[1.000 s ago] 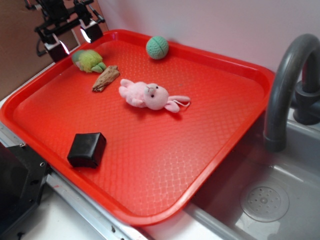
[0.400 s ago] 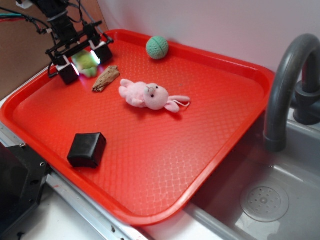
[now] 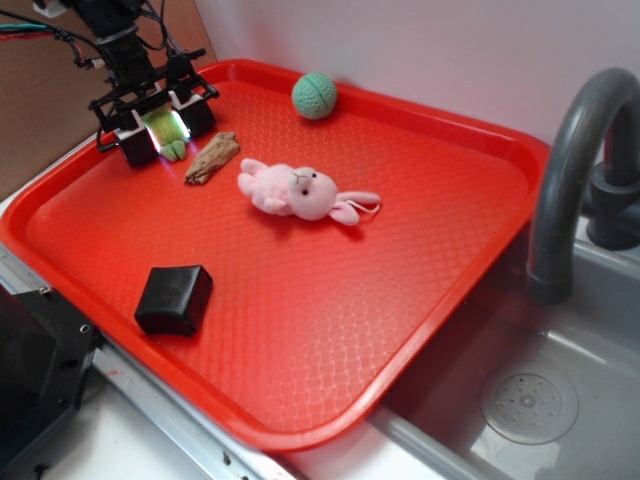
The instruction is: Grab the green animal.
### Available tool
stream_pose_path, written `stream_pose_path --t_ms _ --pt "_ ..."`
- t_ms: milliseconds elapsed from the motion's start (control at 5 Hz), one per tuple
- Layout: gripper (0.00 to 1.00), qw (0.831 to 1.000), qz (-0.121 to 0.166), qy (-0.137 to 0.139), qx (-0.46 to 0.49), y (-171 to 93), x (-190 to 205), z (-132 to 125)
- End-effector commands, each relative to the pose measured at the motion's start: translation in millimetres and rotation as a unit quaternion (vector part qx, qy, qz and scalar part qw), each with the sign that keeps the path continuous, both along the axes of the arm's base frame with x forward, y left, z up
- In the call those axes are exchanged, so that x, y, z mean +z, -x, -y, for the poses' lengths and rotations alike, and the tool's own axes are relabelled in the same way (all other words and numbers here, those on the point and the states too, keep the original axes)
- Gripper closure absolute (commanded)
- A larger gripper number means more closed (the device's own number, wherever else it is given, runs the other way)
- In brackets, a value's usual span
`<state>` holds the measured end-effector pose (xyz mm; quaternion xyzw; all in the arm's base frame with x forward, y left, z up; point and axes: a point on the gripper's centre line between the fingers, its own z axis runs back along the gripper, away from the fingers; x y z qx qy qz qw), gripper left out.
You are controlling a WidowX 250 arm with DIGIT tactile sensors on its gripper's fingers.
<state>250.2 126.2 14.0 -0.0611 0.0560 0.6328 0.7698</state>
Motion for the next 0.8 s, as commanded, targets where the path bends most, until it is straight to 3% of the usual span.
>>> stream_pose_path --t_ms 0,200,400,600 --pt "1.0 0.985 0.067 -0.084 -0.135 12 66 20" --pt "1.0 0.955 0.075 -0.124 -0.259 22 108 49" --pt "1.0 0.912 0.081 -0.138 -0.378 42 156 87" --pt "1.0 0.863 0.112 -0.114 -0.479 69 188 124"
